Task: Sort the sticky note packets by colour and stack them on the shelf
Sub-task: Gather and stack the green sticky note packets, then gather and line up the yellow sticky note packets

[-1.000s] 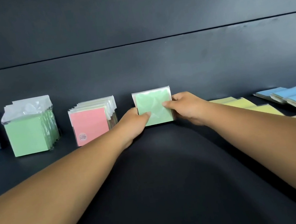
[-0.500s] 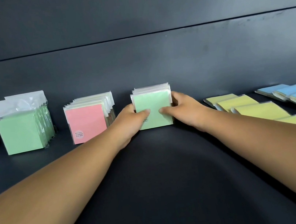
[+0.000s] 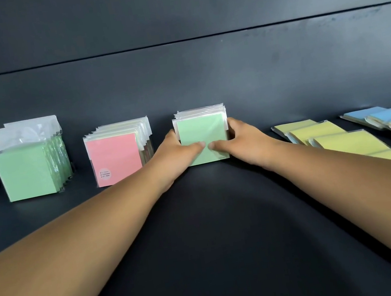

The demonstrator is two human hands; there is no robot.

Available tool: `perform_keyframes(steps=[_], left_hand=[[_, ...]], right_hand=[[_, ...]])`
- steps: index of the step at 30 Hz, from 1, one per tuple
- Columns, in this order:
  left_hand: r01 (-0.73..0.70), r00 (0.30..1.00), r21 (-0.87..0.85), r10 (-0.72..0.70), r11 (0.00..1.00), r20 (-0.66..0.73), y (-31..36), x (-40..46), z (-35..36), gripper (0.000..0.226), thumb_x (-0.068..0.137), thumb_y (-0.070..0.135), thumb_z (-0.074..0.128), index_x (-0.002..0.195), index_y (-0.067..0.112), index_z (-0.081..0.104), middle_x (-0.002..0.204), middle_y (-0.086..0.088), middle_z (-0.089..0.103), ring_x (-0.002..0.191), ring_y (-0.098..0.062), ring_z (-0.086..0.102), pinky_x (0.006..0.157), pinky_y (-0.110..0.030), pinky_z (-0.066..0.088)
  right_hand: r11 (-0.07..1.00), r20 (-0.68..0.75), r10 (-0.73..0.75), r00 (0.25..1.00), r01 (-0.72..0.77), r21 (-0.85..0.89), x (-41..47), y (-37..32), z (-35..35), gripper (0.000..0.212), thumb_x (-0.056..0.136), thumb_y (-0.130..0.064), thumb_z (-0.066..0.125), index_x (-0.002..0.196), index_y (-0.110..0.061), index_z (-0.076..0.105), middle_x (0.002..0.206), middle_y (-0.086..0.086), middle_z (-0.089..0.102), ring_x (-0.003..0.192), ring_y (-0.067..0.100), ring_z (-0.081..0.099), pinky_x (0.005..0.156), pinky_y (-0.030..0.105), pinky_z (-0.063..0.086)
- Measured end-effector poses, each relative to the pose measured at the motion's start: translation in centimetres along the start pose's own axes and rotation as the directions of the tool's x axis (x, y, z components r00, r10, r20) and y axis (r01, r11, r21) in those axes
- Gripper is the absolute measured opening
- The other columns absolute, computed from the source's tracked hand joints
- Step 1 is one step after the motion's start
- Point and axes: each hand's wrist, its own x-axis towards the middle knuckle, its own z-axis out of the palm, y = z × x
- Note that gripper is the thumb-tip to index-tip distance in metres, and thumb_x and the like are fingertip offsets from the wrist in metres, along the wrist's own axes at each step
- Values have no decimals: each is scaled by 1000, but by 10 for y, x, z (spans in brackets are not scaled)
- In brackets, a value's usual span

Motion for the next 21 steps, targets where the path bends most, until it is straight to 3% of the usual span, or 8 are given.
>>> perform_keyframes(steps=[4, 6, 8, 11, 13, 14, 16, 21], left_hand=[[38, 999, 50, -35, 998, -41, 2, -4, 0, 51, 77, 31, 66, 121, 16, 45, 115, 2, 61, 104, -17, 60, 96, -38, 46], [44, 998, 86, -39, 995, -56, 6, -11, 0, 44, 83, 29, 62, 120, 14, 44, 113, 4, 60, 102, -17, 59, 91, -33, 46], [22, 998, 160, -12, 987, -67, 14, -23, 0, 39, 87, 29, 58, 118, 12, 42, 107, 6, 56, 96, -17, 55, 81, -28, 41], [-42, 993, 290, 73, 956, -97, 22, -48, 2, 34, 90, 27, 54, 118, 12, 39, 110, 5, 52, 94, -16, 49, 70, -22, 31], [-135, 982, 377, 174, 916, -72, 30, -68, 7, 43, 92, 26, 52, 131, 15, 36, 125, 4, 48, 113, -16, 47, 75, -16, 29], [-158, 979, 413, 197, 897, -52, 34, -75, 10, 49, 93, 28, 50, 137, 16, 33, 137, 1, 43, 126, -17, 41, 84, -17, 29], [-154, 983, 468, 183, 870, -18, 45, -90, 23, 55, 95, 34, 46, 144, 17, 28, 149, 1, 32, 137, -16, 29, 99, -20, 25], [-42, 998, 415, 20, 909, 56, 71, -96, 76, 47, 94, 42, 44, 134, 18, 46, 137, 3, 48, 130, -17, 41, 99, -25, 31]], right_hand=[[1000, -8, 28, 1000, -28, -9, -1, -3, -1, 42, 84, -34, 61, 121, -15, 50, 116, -1, 61, 106, 17, 57, 91, 31, 45], [997, -37, 75, 996, -76, -6, -2, -5, -5, 26, 85, -38, 60, 97, -17, 53, 97, -2, 60, 89, 16, 56, 73, 28, 45], [991, -94, 117, 989, -123, -56, -7, -8, -16, 33, 86, -40, 57, 70, -19, 38, 73, -4, 45, 74, 19, 45, 54, 26, 31], [984, -134, 87, 987, -106, -144, -21, -11, -47, 30, 89, -37, 55, 80, -8, 53, 82, 6, 55, 85, 26, 53, 64, 29, 40], [958, -142, 41, 989, -79, -276, -35, -10, -74, 43, 91, -36, 53, 105, 3, 61, 108, 17, 62, 106, 32, 55, 84, 33, 42], [938, -135, 29, 990, -73, -340, -42, -8, -87, 45, 92, -36, 51, 105, 5, 61, 108, 20, 62, 106, 32, 56, 82, 32, 41], [903, -124, 46, 991, -95, -419, -56, 0, -113, 45, 93, -36, 49, 95, 7, 63, 95, 21, 61, 90, 31, 57, 70, 29, 35], [904, -142, 191, 971, -230, -360, -73, 37, -156, 43, 91, -40, 53, 71, -3, 58, 72, 12, 51, 67, 27, 48, 62, 31, 33]])
